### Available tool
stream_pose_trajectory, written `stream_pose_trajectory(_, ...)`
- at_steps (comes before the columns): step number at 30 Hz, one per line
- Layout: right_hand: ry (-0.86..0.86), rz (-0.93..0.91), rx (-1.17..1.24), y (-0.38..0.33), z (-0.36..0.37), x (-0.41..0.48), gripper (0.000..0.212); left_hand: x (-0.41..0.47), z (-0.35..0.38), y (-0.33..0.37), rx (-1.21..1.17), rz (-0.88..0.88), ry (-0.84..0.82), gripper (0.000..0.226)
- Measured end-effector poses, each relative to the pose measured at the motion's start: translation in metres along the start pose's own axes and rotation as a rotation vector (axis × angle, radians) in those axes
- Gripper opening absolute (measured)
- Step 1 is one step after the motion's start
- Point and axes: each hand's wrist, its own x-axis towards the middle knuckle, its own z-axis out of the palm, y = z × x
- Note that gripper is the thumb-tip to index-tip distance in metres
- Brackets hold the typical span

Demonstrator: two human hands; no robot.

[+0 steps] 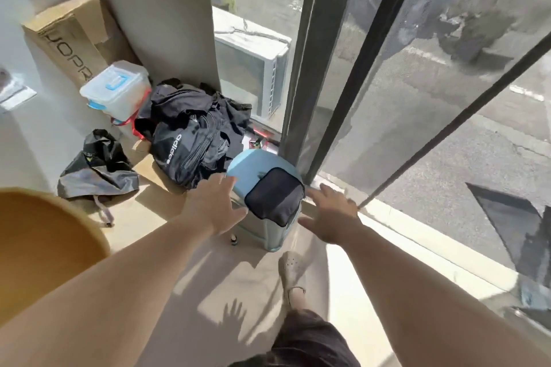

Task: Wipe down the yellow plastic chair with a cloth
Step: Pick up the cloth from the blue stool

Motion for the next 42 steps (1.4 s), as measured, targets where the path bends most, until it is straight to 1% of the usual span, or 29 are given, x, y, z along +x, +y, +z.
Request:
stream_pose_trajectory(2, -0.032, -0.052, -0.044, 0.01, -0.004, 0.058, 0.075, 0.042, 0.01, 0.006, -0.011, -0.039, -0.03, 0.061)
stream_pose_trajectory(3, -0.06, -0.079, -0.07, 0.014, -0.004, 0.086, 0.075, 0.063, 0.015, 0.009, -0.024, -0.057, -0.058, 0.061)
stream_pose_trajectory(5, -0.132, -0.117, -0.096, 0.021, -0.001, 0.139, 0.075, 0.1, 0.029, 0.014, -0.067, -0.104, -0.113, 0.066)
stream_pose_trajectory(8, -0.221, -0.161, -0.14, 0.023, 0.012, 0.207, 0.076, 0.15, 0.059, 0.017, -0.173, -0.205, -0.191, 0.08)
stream_pose_trajectory(9, -0.246, -0.17, -0.15, 0.022, 0.019, 0.228, 0.076, 0.165, 0.07, 0.017, -0.213, -0.242, -0.215, 0.08)
stream_pose_trajectory(12, -0.315, -0.196, -0.158, 0.022, 0.048, 0.286, 0.077, 0.207, 0.11, 0.01, -0.317, -0.337, -0.267, 0.07)
stream_pose_trajectory(15, -0.341, -0.217, -0.183, 0.02, 0.088, 0.337, 0.078, 0.247, 0.158, -0.003, -0.399, -0.437, -0.295, 0.078)
stream_pose_trajectory(16, -0.338, -0.214, -0.176, 0.019, 0.101, 0.351, 0.077, 0.259, 0.175, -0.008, -0.435, -0.473, -0.299, 0.077)
stream_pose_trajectory(19, -0.343, -0.227, -0.126, 0.016, 0.135, 0.385, 0.073, 0.288, 0.218, -0.019, -0.537, -0.595, -0.294, 0.065)
stream_pose_trajectory(22, -0.337, -0.256, -0.14, 0.013, 0.158, 0.41, 0.069, 0.304, 0.247, -0.025, -0.57, -0.69, -0.292, 0.05)
stream_pose_trajectory(24, -0.32, -0.293, -0.155, 0.011, 0.172, 0.423, 0.062, 0.31, 0.262, -0.024, -0.62, -0.764, -0.288, 0.039)
stream_pose_trajectory(26, -0.307, -0.33, -0.155, 0.009, 0.183, 0.432, 0.052, 0.314, 0.282, -0.023, -0.744, -0.846, -0.257, 0.037)
stream_pose_trajectory(28, -0.257, -0.348, -0.206, 0.004, 0.187, 0.438, 0.048, 0.316, 0.299, -0.021, -0.843, -0.908, -0.207, 0.043)
stream_pose_trajectory(30, -0.177, -0.358, -0.289, -0.001, 0.186, 0.441, 0.045, 0.317, 0.301, -0.019, -0.855, -0.964, -0.18, 0.047)
stream_pose_trajectory(32, -0.145, -0.361, -0.332, -0.005, 0.185, 0.441, 0.041, 0.317, 0.299, -0.019, -0.807, -0.99, -0.203, 0.041)
stream_pose_trajectory(34, -0.168, -0.338, -0.309, -0.005, 0.183, 0.44, 0.04, 0.314, 0.296, -0.019, -0.789, -0.991, -0.222, 0.03)
stream_pose_trajectory(36, -0.208, -0.315, -0.235, -0.003, 0.178, 0.437, 0.037, 0.31, 0.289, -0.019, -0.777, -0.958, -0.218, 0.017)
stream_pose_trajectory(38, -0.263, -0.312, -0.15, -0.001, 0.17, 0.431, 0.033, 0.301, 0.276, -0.019, -0.817, -0.938, -0.191, 0.009)
stream_pose_trajectory(39, -0.295, -0.326, -0.115, -0.003, 0.163, 0.425, 0.034, 0.294, 0.266, -0.019, -0.866, -0.939, -0.163, 0.008)
stream_pose_trajectory(40, -0.325, -0.349, -0.092, -0.005, 0.154, 0.418, 0.037, 0.285, 0.255, -0.02, -0.917, -0.94, -0.135, 0.01)
stream_pose_trajectory(42, -0.364, -0.411, -0.092, -0.015, 0.132, 0.398, 0.053, 0.263, 0.23, -0.022, -0.993, -0.938, -0.073, 0.012)
